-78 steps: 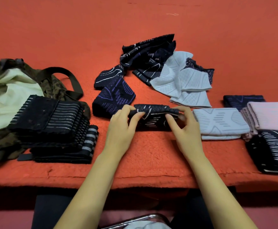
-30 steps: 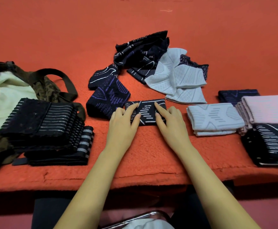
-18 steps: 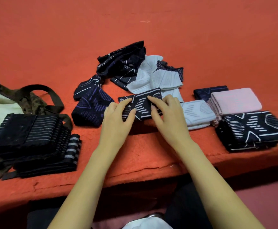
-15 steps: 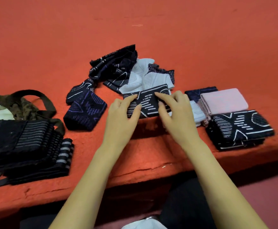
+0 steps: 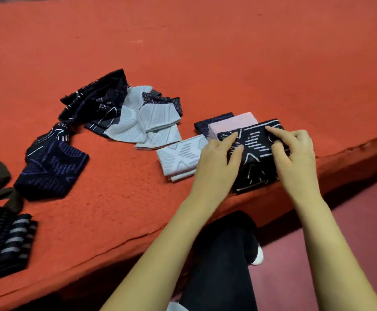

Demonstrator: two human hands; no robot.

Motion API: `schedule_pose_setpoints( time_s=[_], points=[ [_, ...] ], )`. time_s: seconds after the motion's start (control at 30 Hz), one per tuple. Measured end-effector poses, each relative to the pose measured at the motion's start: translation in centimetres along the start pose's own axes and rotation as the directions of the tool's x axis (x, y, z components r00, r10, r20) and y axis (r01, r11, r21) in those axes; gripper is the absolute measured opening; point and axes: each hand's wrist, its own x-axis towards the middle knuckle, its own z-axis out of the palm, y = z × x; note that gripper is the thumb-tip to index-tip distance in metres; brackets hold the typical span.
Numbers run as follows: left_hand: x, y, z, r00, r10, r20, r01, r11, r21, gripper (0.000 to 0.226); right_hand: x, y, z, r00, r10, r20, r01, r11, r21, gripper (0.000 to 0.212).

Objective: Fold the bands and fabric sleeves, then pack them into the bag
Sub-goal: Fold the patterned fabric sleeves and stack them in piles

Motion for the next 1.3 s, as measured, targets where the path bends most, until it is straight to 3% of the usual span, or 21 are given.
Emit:
schedule_pose_setpoints(
  time_s=[0.4, 0.57, 0.77, 0.93, 1.03, 1.17, 1.3],
  points=[
    [-0.6, -0.7, 2.9, 1.000, -0.023, -0.005, 0.024, 0.998, 0.051, 0.044, -0.6, 3.8, 0.6, 0.998, 0.054, 0.035, -0.055, 0.998, 0.021, 0.042],
    [-1.2, -1.2, 3.4, 0.995, -0.028, -0.093, 0.041, 0.988, 0.147, 0.044, -0.6, 3.9, 0.7, 0.996, 0.077, 0.051, -0.076, 0.997, -0.018, 0.049],
    [-1.6, -1.4, 3.4, 0.995, -0.081, -0.065, 0.089, 0.987, 0.136, 0.043, -0.3, 3.6, 0.5, 0.995, 0.093, 0.046, -0.089, 0.992, -0.088, 0.040],
    [-0.7, -1.2, 1.7, 0.998, -0.040, 0.053, 0.028, 0.977, 0.210, 0.044, 0.9, 2.7, -0.2, 0.997, 0.019, 0.077, 0.006, 0.950, -0.313, 0.027],
    [0.0, -1.1, 0.0, 0.991, 0.043, 0.124, -0.081, 0.944, 0.320, 0.040, 1.8, 1.3, -0.6, 0.993, -0.033, 0.110, 0.073, 0.918, -0.389, 0.027],
    [0.9, -1.4, -3.5, 0.951, 0.079, 0.297, -0.221, 0.849, 0.480, 0.036, 2.4, -2.5, 1.0, 0.979, -0.125, 0.163, 0.170, 0.938, -0.302, 0.031],
    [-0.1, -3.5, -8.2, 0.966, 0.041, 0.254, -0.183, 0.801, 0.570, 0.031, 1.9, -7.7, 6.1, 0.899, -0.302, 0.318, 0.348, 0.932, -0.098, 0.038]
  ],
)
